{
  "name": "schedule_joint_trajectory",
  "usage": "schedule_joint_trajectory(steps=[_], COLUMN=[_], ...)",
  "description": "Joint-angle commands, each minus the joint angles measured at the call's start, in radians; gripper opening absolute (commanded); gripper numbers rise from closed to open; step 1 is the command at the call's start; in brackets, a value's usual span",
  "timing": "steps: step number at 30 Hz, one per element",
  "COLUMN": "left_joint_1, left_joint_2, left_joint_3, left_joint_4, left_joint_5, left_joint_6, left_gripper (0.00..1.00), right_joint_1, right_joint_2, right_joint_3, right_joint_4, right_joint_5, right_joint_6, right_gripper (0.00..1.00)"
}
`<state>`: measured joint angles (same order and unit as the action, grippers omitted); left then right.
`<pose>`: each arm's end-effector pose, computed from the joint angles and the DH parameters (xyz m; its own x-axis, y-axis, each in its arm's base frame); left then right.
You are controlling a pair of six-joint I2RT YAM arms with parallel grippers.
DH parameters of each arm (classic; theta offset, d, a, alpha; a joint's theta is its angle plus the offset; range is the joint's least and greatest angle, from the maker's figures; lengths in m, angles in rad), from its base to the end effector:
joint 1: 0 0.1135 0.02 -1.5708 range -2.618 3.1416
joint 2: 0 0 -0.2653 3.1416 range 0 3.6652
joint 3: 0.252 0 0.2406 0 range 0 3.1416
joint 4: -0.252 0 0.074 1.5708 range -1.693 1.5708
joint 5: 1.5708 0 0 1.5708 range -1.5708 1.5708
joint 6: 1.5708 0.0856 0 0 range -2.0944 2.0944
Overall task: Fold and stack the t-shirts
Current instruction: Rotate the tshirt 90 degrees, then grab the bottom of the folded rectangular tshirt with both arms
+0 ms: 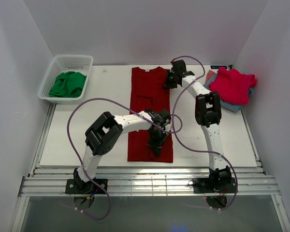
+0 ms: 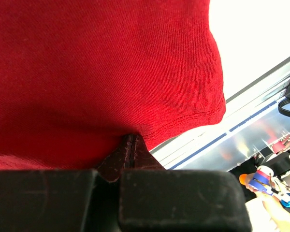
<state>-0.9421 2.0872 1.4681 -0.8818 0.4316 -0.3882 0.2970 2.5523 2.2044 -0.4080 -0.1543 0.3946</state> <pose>0.1981 -0.3334 0.1065 -0.8276 0.5535 0.0933 0.4738 0.7779 -0.4127 0.5655 0.1868 0.1291 -0.7578 0.1653 -0.6312 -0.1135 0.9192 0.3771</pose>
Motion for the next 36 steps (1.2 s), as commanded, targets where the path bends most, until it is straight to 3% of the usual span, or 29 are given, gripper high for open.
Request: schedule_joint_trajectory(steps=[1,10,15,17,18,19,21,23,24,25,28,33,36], left_joint_1=[-0.015,-0.024,-0.024,-0.024,-0.023,-0.021,-0.018,-0.006,0.002,0.020,0.064,0.196,0.236], left_joint_2=[-0.026,-0.058,-0.145,-0.182,-0.190,-0.199,-0.231,-0.259,-0.288,-0.306,-0.406,-0.616,-0.725], left_joint_3=[0.012,-0.008,0.062,0.119,0.189,0.220,0.274,0.267,0.256,0.215,0.036,-0.280,-0.402], left_joint_4=[0.034,0.050,0.188,0.254,0.271,0.286,0.335,0.371,0.371,0.371,0.371,0.432,0.428], left_joint_5=[0.002,-0.037,-0.247,-0.403,-0.462,-0.508,-0.611,-0.661,-0.678,-0.677,-0.657,-0.522,-0.470], left_joint_6=[0.025,0.015,0.093,0.124,0.143,0.172,0.201,0.222,0.222,0.215,0.169,0.006,-0.021], left_gripper=[0.00,0.00,0.00,0.11,0.22,0.43,0.51,0.66,0.68,0.69,0.72,0.73,0.73], right_joint_1=[-0.030,-0.048,-0.048,-0.048,-0.048,-0.048,-0.045,-0.039,-0.029,-0.022,0.034,0.239,0.315], right_joint_2=[0.048,0.013,-0.110,-0.186,-0.275,-0.321,-0.450,-0.536,-0.628,-0.680,-0.887,-1.160,-1.268], right_joint_3=[0.025,-0.006,-0.054,-0.122,-0.152,-0.181,-0.253,-0.303,-0.380,-0.429,-0.673,-0.961,-1.126], right_joint_4=[-0.006,0.032,0.142,0.202,0.221,0.233,0.230,0.198,0.172,0.163,0.153,0.045,-0.012], right_joint_5=[0.012,-0.039,-0.074,-0.047,-0.034,-0.013,0.018,0.047,0.067,0.065,0.093,0.291,0.283], right_joint_6=[0.006,0.003,-0.040,-0.089,-0.108,-0.149,-0.190,-0.245,-0.258,-0.269,-0.295,-0.238,-0.100], right_gripper=[0.09,0.10,0.20,0.23,0.24,0.25,0.35,0.37,0.39,0.41,0.62,0.69,0.71])
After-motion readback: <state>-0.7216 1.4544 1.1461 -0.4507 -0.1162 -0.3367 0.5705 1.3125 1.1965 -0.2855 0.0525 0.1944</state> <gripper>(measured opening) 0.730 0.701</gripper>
